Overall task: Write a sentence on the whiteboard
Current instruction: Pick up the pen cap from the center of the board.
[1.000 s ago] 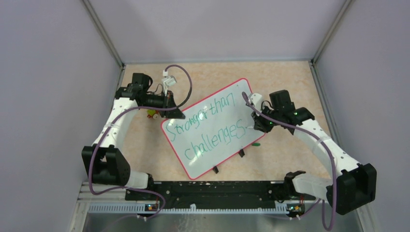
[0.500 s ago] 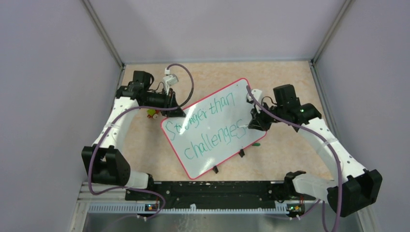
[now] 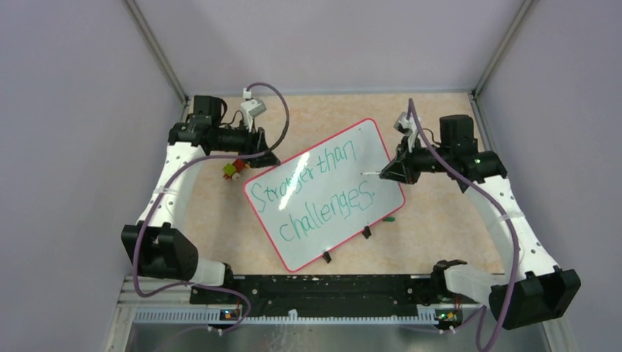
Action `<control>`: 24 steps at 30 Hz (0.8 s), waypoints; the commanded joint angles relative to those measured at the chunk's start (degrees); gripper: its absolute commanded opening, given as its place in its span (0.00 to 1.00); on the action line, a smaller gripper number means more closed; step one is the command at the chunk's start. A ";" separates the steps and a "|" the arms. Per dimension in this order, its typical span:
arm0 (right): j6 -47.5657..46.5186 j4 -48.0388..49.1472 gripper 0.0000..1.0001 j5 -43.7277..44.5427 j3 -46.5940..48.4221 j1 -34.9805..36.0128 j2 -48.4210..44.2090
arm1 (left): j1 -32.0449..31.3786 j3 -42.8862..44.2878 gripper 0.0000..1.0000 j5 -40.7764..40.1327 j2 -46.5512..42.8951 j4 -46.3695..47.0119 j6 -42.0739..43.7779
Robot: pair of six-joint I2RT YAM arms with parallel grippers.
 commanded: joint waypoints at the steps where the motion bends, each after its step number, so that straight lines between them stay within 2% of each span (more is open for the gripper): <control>1: 7.28 6.69 0.00 -8.59 1.63 -6.66 -1.76 | 0.54 8.13 0.64 -3.26 1.37 3.41 -2.05; 3: 11.36 10.29 0.00 -12.22 0.71 -11.47 -1.88 | 0.41 12.30 0.66 -5.17 1.99 3.52 -2.21; 7: 20.30 18.34 0.00 -15.08 -1.28 -20.51 -1.15 | -1.73 26.56 0.66 -6.80 6.54 -4.21 2.60; 10: 26.01 23.23 0.00 -12.91 -3.16 -24.74 -0.84 | -8.11 32.75 0.65 -9.35 10.39 -7.42 4.10; 17: 40.92 37.99 0.00 -13.92 -7.65 -33.73 -0.13 | -29.03 31.96 0.62 -19.55 16.81 -4.87 6.49; 21: 39.47 37.03 0.00 -10.89 -7.92 -33.91 -1.07 | -40.16 31.97 0.60 -22.74 22.15 -4.26 7.77; 24: 39.69 37.19 0.00 -10.65 -7.58 -34.99 -1.19 | -46.10 30.31 0.57 -23.28 25.64 -1.97 8.30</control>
